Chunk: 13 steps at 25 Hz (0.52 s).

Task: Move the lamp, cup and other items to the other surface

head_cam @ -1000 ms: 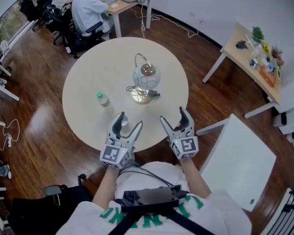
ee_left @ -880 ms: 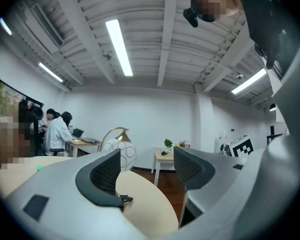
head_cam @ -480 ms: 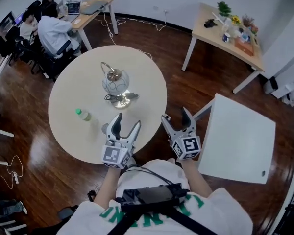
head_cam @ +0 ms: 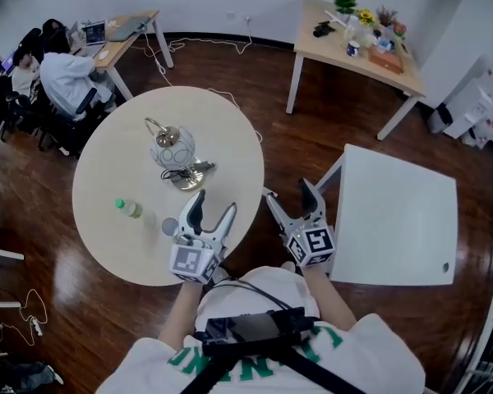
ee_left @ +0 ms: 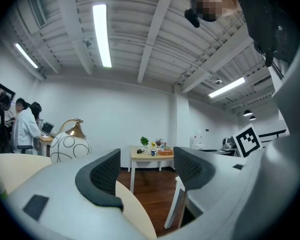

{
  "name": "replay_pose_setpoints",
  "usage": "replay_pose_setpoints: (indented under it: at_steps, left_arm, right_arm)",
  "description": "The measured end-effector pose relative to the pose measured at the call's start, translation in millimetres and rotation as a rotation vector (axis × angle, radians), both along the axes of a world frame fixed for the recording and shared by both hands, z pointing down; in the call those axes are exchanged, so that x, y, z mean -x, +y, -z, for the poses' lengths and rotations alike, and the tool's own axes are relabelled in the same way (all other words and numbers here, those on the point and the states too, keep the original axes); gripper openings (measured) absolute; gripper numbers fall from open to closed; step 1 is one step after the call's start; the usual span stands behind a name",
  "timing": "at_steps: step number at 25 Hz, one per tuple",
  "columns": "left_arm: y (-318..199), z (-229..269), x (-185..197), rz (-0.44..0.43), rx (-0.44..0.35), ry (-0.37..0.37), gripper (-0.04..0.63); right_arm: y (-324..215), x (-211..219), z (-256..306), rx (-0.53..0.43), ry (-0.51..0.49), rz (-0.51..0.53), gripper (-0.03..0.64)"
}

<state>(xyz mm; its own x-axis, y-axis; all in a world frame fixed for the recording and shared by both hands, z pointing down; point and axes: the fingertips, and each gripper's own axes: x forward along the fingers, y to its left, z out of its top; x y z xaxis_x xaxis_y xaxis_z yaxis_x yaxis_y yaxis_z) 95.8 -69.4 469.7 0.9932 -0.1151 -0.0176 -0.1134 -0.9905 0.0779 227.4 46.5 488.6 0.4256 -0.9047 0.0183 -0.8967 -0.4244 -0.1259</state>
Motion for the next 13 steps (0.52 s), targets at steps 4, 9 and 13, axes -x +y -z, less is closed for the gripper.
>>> replay_pose_setpoints:
  at_steps: [4,9,13]
  left_arm:
    - [1.8,2.1,1.7,-0.001,0.003,0.005,0.313]
    - [0.3,2.1,7.6,0.015,0.009,0.008,0.313]
    - [-2.1,0.9,10.6,0.021,0.009,0.007,0.313]
  right_arm:
    - [-0.9,2.0,2.5,-0.004,-0.011,0.010,0.408]
    - [-3.6,2.7,4.8,-0.004,0.003,0.016,0.408]
    - [-8.1,6.5,1.9,0.005,0.002,0.032,0.407]
